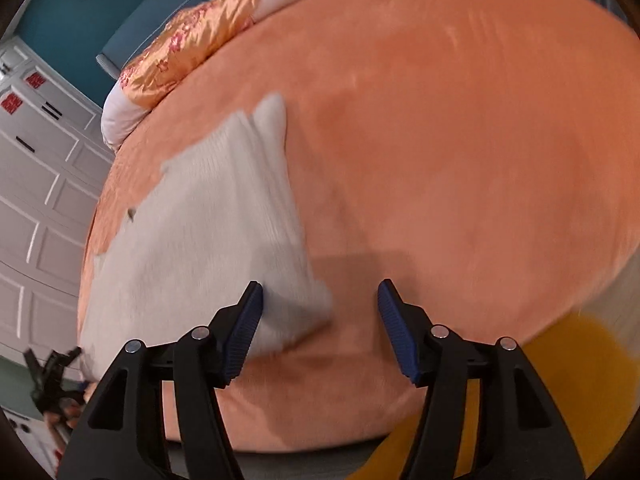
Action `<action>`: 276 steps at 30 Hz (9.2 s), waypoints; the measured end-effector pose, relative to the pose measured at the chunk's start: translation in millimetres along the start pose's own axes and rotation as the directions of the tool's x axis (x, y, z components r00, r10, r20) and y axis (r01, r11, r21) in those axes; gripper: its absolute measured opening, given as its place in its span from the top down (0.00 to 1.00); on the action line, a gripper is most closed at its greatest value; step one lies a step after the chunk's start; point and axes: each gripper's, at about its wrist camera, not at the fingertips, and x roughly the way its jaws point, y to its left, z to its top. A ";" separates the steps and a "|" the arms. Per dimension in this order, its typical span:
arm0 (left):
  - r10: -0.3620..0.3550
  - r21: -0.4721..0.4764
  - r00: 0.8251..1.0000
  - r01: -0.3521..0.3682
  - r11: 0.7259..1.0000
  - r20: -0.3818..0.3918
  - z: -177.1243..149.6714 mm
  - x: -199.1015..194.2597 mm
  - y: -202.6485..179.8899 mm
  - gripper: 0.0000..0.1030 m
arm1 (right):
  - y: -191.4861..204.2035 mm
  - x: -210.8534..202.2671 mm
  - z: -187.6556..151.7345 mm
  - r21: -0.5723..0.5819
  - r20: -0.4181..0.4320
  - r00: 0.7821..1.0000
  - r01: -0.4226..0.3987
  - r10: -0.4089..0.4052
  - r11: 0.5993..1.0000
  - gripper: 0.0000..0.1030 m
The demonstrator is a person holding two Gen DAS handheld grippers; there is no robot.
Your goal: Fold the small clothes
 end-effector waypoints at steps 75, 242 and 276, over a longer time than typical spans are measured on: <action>0.143 0.343 0.973 -0.198 0.918 0.180 23.2 2.8 -106.0 0.68 | 111.7 -2.8 53.5 -0.223 0.157 0.984 0.120 -0.086 0.968 0.83; -0.256 0.510 0.966 0.242 0.826 -0.045 -96.3 -83.0 -218.0 0.90 | 153.8 -21.7 -74.9 -0.449 -0.159 0.987 -0.042 -0.034 0.892 0.61; 0.050 0.637 0.987 0.060 0.768 -0.153 -194.7 -32.5 -200.9 0.36 | 114.7 8.2 -43.7 -0.109 -0.340 0.916 -0.264 0.214 0.958 0.34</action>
